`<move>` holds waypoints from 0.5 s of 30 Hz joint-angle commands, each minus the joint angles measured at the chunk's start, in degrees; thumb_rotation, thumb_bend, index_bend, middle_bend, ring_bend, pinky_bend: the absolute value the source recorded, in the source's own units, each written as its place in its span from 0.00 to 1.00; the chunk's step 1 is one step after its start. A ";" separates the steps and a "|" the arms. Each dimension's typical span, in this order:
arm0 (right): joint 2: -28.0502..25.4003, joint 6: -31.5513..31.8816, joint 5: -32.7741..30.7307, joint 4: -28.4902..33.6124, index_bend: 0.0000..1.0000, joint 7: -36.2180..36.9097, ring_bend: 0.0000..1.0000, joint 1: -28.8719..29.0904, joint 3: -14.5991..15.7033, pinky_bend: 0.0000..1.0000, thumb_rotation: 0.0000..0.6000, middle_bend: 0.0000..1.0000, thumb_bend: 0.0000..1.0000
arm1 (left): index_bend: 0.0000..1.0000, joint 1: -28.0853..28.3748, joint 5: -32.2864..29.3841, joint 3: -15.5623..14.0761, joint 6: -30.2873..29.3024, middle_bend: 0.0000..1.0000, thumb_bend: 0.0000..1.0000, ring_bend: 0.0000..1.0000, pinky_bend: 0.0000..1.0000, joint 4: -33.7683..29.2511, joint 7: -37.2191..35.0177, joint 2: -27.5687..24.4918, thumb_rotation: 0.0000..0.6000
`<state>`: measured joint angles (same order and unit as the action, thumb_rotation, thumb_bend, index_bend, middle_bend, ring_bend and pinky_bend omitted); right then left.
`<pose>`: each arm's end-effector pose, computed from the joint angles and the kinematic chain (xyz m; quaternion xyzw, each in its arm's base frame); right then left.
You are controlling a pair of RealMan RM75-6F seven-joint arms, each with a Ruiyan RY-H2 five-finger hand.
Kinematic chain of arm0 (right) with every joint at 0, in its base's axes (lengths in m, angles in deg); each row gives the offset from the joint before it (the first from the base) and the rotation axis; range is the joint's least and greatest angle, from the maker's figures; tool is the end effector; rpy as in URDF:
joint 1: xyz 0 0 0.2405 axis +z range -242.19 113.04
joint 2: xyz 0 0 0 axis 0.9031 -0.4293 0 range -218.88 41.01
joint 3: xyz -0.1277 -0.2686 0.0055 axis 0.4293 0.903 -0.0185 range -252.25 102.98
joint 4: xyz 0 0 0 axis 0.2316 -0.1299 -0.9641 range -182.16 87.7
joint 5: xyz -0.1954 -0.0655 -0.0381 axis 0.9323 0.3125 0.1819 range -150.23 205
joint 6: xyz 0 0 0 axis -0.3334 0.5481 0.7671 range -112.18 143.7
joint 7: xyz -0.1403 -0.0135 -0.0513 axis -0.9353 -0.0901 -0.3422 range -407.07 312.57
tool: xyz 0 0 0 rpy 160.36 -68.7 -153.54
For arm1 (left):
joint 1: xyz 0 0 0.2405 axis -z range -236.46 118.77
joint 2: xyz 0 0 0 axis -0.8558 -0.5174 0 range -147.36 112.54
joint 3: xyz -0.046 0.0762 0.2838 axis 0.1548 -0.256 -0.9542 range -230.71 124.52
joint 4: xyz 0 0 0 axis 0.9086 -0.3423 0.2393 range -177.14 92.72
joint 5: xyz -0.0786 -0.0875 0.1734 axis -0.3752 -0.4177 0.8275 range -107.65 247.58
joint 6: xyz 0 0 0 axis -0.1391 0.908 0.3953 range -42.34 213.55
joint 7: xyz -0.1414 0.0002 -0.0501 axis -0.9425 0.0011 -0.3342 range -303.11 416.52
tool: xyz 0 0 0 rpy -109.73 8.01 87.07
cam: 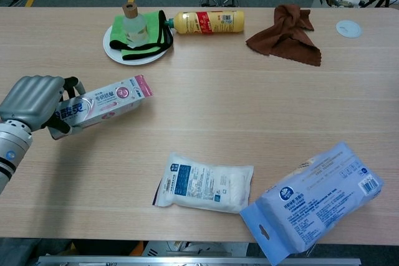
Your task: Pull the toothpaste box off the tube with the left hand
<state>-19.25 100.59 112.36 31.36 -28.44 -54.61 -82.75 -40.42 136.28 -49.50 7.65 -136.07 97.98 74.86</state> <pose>-0.3626 -0.2442 0.1826 0.5417 -0.3949 0.4952 0.5526 -0.2663 0.2463 -0.0081 -0.6699 -0.3843 -0.2793 0.5706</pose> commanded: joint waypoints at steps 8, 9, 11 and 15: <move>0.19 -0.09 0.03 -0.07 0.39 0.05 0.26 0.06 0.00 0.34 1.00 0.34 0.08 | 0.42 1.75 6.58 -1.19 -5.61 0.52 0.06 0.47 0.51 -4.34 16.44 -7.68 1.00; 0.19 -0.08 0.06 -0.05 0.39 0.03 0.26 0.07 0.00 0.34 1.00 0.34 0.08 | 0.42 1.96 7.71 -1.46 -5.93 0.52 0.06 0.47 0.51 -4.00 17.58 -8.07 1.00; 0.14 -0.07 0.09 0.06 0.39 -0.01 0.26 0.09 -0.02 0.34 1.00 0.34 0.08 | 0.42 2.35 9.90 -2.05 -6.21 0.52 0.06 0.47 0.51 -3.55 19.34 -9.05 1.00; 0.06 -0.12 0.09 0.29 0.39 -0.22 0.26 0.11 -0.02 0.34 1.00 0.34 0.08 | 0.42 2.93 12.09 -2.69 -5.63 0.52 0.06 0.47 0.51 -4.33 21.40 -11.52 1.00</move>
<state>-19.18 100.48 112.45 31.65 -28.67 -54.51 -82.77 -37.93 147.57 -51.74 1.94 -140.01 118.64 64.36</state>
